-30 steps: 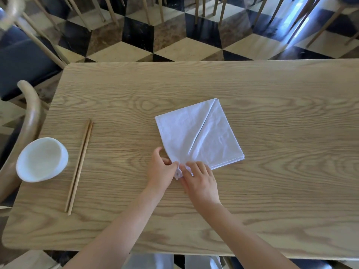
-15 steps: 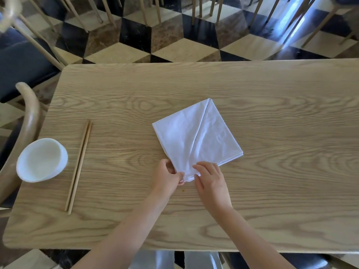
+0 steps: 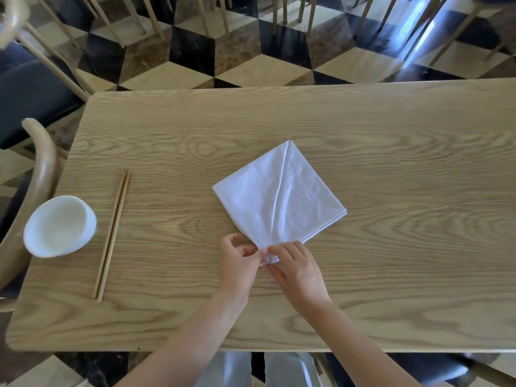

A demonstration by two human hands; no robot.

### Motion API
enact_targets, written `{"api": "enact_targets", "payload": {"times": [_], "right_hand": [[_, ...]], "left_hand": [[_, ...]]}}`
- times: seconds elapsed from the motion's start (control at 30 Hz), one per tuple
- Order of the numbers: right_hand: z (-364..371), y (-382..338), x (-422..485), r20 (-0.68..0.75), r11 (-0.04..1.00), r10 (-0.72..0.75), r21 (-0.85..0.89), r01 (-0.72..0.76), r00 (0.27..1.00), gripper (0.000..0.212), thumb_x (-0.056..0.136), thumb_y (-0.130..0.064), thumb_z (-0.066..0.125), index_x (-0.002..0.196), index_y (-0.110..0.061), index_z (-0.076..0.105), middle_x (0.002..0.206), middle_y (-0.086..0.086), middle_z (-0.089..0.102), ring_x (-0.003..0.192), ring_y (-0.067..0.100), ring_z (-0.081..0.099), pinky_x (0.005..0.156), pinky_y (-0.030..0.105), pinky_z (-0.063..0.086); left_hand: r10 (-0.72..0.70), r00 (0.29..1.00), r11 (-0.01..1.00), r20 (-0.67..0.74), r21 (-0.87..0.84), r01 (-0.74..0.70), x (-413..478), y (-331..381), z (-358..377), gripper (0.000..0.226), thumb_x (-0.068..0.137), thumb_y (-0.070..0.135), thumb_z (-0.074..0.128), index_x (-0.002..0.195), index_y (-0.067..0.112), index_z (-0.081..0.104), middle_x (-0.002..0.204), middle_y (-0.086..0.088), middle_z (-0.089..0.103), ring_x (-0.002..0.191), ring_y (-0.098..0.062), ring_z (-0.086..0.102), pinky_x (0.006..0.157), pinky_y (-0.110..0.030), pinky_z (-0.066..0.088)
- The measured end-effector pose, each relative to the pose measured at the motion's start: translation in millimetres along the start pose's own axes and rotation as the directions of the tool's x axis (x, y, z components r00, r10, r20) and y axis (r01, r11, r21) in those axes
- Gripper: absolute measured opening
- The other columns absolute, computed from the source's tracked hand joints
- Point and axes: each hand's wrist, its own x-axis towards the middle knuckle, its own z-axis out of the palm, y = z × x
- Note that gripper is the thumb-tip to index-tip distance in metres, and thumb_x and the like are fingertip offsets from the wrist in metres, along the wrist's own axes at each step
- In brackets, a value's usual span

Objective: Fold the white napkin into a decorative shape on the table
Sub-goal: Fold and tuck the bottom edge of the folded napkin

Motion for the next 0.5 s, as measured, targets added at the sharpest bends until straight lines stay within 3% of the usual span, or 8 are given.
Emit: {"api": "enact_targets", "payload": {"times": [0.17, 0.27, 0.33, 0.4, 0.43, 0.5], "right_hand": [[-0.9, -2.9, 1.6, -0.042, 1.0, 0.012, 0.006, -0.012, 0.999, 0.012, 0.086, -0.016, 0.055, 0.092, -0.012, 0.065, 0.084, -0.003, 0.065, 0.074, 0.02, 0.054, 0.066, 0.027, 0.045], [-9.0, -4.2, 7.4, -0.075, 1.0, 0.024, 0.015, -0.023, 0.997, 0.018, 0.087, -0.012, 0.05, 0.09, -0.008, 0.068, 0.082, 0.0, 0.067, 0.074, 0.021, 0.057, 0.064, 0.029, 0.046], [-18.8, -6.6, 15.9, -0.095, 1.0, 0.022, 0.02, -0.02, 0.995, 0.019, 0.087, -0.011, 0.05, 0.09, -0.007, 0.068, 0.08, 0.001, 0.067, 0.075, 0.02, 0.055, 0.064, 0.028, 0.045], [-32.4, -9.3, 30.0, -0.109, 1.0, 0.004, 0.012, -0.002, 0.994, 0.02, 0.086, -0.011, 0.049, 0.089, -0.007, 0.069, 0.079, 0.002, 0.067, 0.074, 0.02, 0.056, 0.063, 0.027, 0.045], [-40.2, -10.7, 39.0, -0.102, 1.0, -0.008, 0.001, 0.009, 0.995, 0.021, 0.086, -0.012, 0.049, 0.09, -0.007, 0.069, 0.078, 0.002, 0.067, 0.074, 0.022, 0.057, 0.061, 0.027, 0.046], [-59.1, -13.8, 59.5, -0.07, 1.0, -0.021, -0.017, 0.02, 0.997, 0.022, 0.085, -0.013, 0.049, 0.09, -0.009, 0.07, 0.076, 0.002, 0.067, 0.073, 0.023, 0.059, 0.06, 0.027, 0.046]], "left_hand": [[0.019, 0.999, 0.999, 0.031, -0.026, -0.019, -2.1, 3.1, -2.6, 0.043, 0.08, -0.005, 0.064, 0.11, 0.012, 0.039, 0.072, -0.009, 0.063, 0.067, -0.016, 0.065, 0.074, -0.03, 0.056], [0.166, 0.986, 0.979, 0.028, 0.119, -0.169, 2.7, 11.7, -11.1, 0.03, 0.086, 0.001, 0.057, 0.107, 0.017, 0.043, 0.083, -0.005, 0.066, 0.077, -0.016, 0.067, 0.075, -0.026, 0.054], [0.41, 0.911, 0.83, 0.049, 0.394, -0.395, 18.2, 19.3, -25.2, 0.04, 0.083, -0.002, 0.057, 0.114, 0.019, 0.044, 0.104, -0.003, 0.059, 0.095, -0.019, 0.059, 0.08, -0.026, 0.048], [0.595, 0.79, 0.522, 0.15, 0.675, -0.522, 42.4, 32.2, -40.0, 0.058, 0.074, -0.005, 0.065, 0.125, 0.014, 0.045, 0.116, -0.006, 0.048, 0.107, -0.022, 0.046, 0.089, -0.027, 0.036], [0.626, 0.751, 0.389, 0.21, 0.751, -0.534, 55.7, 40.9, -45.2, 0.059, 0.07, -0.004, 0.068, 0.124, 0.013, 0.05, 0.119, -0.009, 0.048, 0.109, -0.026, 0.044, 0.091, -0.028, 0.031], [0.61, 0.728, 0.269, 0.313, 0.782, -0.562, 74.7, 62.9, -48.7, 0.041, 0.069, 0.002, 0.072, 0.108, 0.013, 0.064, 0.117, -0.01, 0.056, 0.11, -0.03, 0.048, 0.092, -0.028, 0.029]]}}
